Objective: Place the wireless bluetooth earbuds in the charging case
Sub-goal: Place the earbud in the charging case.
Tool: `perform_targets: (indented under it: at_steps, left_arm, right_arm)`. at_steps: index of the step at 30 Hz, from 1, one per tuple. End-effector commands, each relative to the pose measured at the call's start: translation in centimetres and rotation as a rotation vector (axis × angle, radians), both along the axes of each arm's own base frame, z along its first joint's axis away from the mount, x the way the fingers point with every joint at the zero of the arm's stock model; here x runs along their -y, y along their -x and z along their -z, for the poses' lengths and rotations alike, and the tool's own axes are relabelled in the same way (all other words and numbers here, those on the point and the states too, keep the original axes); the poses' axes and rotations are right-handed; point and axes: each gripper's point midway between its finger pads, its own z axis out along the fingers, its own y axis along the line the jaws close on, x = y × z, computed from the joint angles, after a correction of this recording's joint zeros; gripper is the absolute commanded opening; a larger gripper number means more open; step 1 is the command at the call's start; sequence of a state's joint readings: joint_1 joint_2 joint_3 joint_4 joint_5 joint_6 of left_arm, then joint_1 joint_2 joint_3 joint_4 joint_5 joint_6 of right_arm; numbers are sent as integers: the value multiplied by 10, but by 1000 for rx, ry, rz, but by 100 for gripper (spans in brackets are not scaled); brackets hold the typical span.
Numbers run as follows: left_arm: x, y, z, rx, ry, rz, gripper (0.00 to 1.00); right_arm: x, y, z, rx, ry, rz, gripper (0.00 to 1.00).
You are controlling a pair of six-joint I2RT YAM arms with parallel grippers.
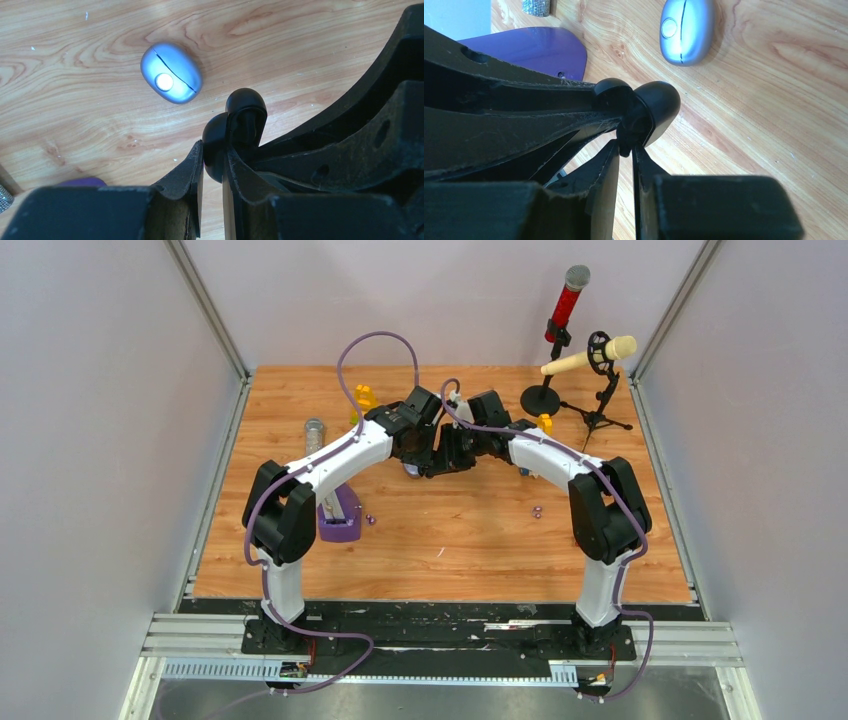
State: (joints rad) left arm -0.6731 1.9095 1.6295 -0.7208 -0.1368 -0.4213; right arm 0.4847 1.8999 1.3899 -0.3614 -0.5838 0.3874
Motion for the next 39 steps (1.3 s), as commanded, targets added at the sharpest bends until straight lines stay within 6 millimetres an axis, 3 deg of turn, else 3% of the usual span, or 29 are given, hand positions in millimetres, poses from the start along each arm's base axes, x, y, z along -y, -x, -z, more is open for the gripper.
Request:
perform_targets:
  at_steps: [1,5,21,27,32,39]
  left_arm:
    - [10,4,-27,43,66,16,17]
    - [9,4,-28,46,64,15,17]
    - [8,2,-29,55,57,19,17]
    - [11,4,-36,63,73,47,17]
    - [27,11,-44,55,134,153,17]
    - [46,26,-60,67,207,345,19]
  right_arm:
    - [-6,-11,-27,90,-17,7,21]
    - [-7,-9,-29,93,-22,-3,32]
    - [0,3,-56,203,-32,-86,36]
    - [31,10,-70,338,-9,-139,58]
    - [50,19,-57,394,-38,-236,76]
    - [79,22,-47,534,-130,-449,83]
